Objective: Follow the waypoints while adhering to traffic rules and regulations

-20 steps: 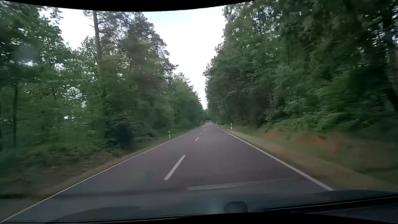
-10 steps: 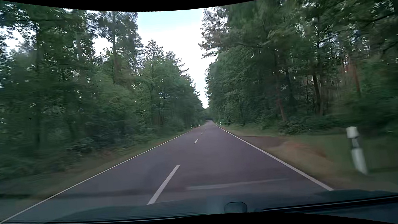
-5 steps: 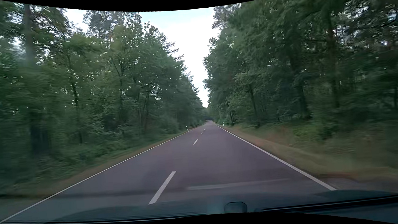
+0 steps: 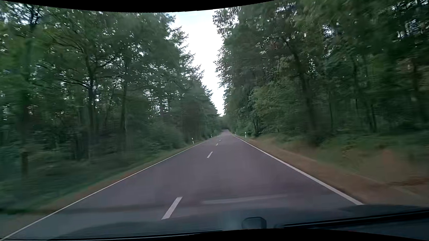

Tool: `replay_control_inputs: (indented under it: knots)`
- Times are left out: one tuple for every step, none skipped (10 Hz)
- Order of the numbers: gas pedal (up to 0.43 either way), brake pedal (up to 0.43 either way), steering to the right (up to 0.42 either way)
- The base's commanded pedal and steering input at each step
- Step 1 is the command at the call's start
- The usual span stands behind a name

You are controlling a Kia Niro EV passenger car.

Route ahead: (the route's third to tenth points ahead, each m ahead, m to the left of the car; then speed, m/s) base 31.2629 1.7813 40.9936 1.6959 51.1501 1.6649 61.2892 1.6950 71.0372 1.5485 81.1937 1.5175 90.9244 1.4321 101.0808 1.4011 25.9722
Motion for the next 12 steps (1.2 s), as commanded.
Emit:
replay_control_inputs:
  knots:
    - [0.118,0.000,-0.002]
    - [0.118,0.000,-0.002]
    - [0.118,0.000,-0.002]
    - [0.118,0.000,-0.003]
    - [0.118,0.000,-0.003]
    - [0.118,0.000,-0.002]
    - [0.118,0.000,-0.003]
    - [0.118,0.000,-0.003]
    - [0.118,0.000,-0.003]
    - [0.118,0.000,-0.003]
    - [0.118,0.000,-0.003]
    - [0.118,0.000,-0.003]
